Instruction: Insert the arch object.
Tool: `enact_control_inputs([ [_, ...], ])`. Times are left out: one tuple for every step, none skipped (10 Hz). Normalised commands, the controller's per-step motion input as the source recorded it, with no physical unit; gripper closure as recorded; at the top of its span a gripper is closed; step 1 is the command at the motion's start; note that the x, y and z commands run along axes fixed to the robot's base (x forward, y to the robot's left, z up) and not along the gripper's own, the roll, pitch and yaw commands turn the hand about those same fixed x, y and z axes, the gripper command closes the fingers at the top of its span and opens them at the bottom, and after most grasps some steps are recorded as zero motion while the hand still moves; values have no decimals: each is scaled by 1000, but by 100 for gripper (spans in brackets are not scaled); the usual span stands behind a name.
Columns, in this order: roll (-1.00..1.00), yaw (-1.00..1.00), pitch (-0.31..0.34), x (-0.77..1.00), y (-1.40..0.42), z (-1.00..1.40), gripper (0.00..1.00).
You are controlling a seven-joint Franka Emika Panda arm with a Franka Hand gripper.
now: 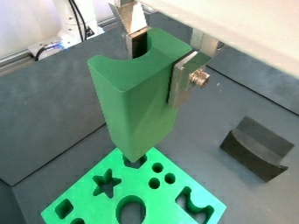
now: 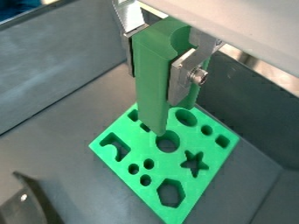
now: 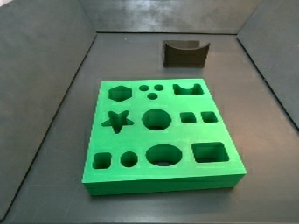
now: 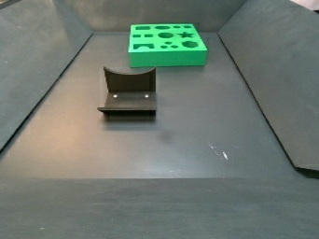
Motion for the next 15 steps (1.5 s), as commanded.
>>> enact_control_inputs([
  [94, -823, 21, 380, 6, -820, 100],
  [76, -689, 34, 589, 66, -840, 100],
  [73, -583, 50, 717, 126, -857, 100],
  [89, -523, 57, 786, 171, -809, 100],
  [51, -551, 36, 751, 189, -714, 100],
  [0, -671, 0, 586, 191, -566, 100],
  [0, -740, 0, 469, 189, -489, 100],
  [-193, -611, -47, 554, 206, -269, 100],
  [-333, -386, -90, 577, 257, -240, 100],
  [-344, -371, -94, 560, 257, -246, 100],
  [-279, -571, -63, 549, 143, -214, 100],
  [-113, -791, 0, 354, 71, -397, 100],
  [-41, -883, 0, 214, 60, -431, 100],
  [0, -971, 0, 100, 37, -443, 100],
  [-4, -1000, -6, 89, 6, -411, 100],
])
